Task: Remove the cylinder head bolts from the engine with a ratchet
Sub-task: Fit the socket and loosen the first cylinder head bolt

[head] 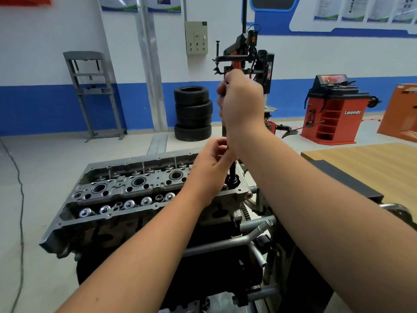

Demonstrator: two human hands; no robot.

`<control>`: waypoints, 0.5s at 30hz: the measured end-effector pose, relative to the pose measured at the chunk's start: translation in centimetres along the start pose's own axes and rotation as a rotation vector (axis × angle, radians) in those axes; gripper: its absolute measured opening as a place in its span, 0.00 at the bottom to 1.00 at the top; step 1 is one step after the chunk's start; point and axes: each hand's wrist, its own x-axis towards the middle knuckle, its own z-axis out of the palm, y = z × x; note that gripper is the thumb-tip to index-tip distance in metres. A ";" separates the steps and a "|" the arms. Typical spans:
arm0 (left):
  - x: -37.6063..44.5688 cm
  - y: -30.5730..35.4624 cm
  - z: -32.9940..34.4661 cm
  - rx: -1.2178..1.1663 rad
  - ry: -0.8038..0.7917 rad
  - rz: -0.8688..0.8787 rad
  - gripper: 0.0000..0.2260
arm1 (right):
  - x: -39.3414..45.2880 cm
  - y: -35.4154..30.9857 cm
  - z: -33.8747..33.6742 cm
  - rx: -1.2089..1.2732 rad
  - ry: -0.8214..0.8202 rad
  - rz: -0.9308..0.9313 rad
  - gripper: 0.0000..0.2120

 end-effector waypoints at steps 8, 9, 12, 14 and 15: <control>0.3 -0.2 0.3 0.053 0.012 0.006 0.05 | 0.0 0.5 -0.8 -0.116 -0.007 -0.010 0.23; 0.4 -0.4 0.3 0.067 0.018 0.010 0.04 | -0.2 0.7 -0.3 -0.101 0.040 -0.027 0.22; 0.1 -0.3 0.2 0.046 0.006 0.020 0.04 | 0.1 0.3 0.0 -0.012 0.004 0.016 0.16; 0.0 -0.2 0.0 -0.029 -0.017 0.000 0.05 | 1.0 -0.1 -0.8 0.070 -0.167 0.162 0.18; 0.0 -0.1 -0.1 -0.059 -0.031 -0.013 0.06 | 1.3 -0.2 -1.2 0.139 -0.251 0.235 0.20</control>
